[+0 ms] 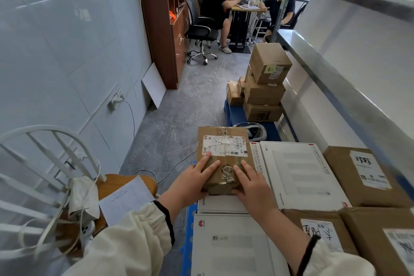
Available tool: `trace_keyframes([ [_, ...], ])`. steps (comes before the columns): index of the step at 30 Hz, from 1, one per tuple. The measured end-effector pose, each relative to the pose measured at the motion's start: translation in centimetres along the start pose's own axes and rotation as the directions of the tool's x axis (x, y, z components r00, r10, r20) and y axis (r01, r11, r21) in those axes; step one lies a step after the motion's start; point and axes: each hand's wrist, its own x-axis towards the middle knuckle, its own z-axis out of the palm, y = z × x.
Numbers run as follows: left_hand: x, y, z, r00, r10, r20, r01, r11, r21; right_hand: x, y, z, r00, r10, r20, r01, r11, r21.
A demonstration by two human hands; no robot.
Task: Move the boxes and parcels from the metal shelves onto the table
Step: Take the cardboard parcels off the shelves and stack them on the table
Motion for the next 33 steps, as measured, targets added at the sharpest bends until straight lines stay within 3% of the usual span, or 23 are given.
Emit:
trace_keyframes([
  [8,-0.1,0.2,-0.2,1.0,-0.017,0.019,0.016,0.999,0.028,-0.1,-0.1,-0.4,0.996,0.061,0.071,-0.063,0.998,0.019],
  [16,-0.4,3.4,-4.4,0.997,-0.072,-0.006,0.072,0.987,0.147,-0.8,-0.4,-4.8,0.978,0.141,0.155,-0.124,0.986,-0.116],
  [27,1.0,19.7,-5.7,0.968,0.24,0.074,-0.25,0.946,0.205,-14.4,7.9,-15.6,0.898,0.439,0.02,-0.435,0.894,-0.109],
  [33,-1.6,35.0,-3.0,0.86,0.493,0.129,-0.509,0.846,0.16,-29.0,12.7,-21.3,0.784,0.618,-0.053,-0.619,0.775,-0.131],
])
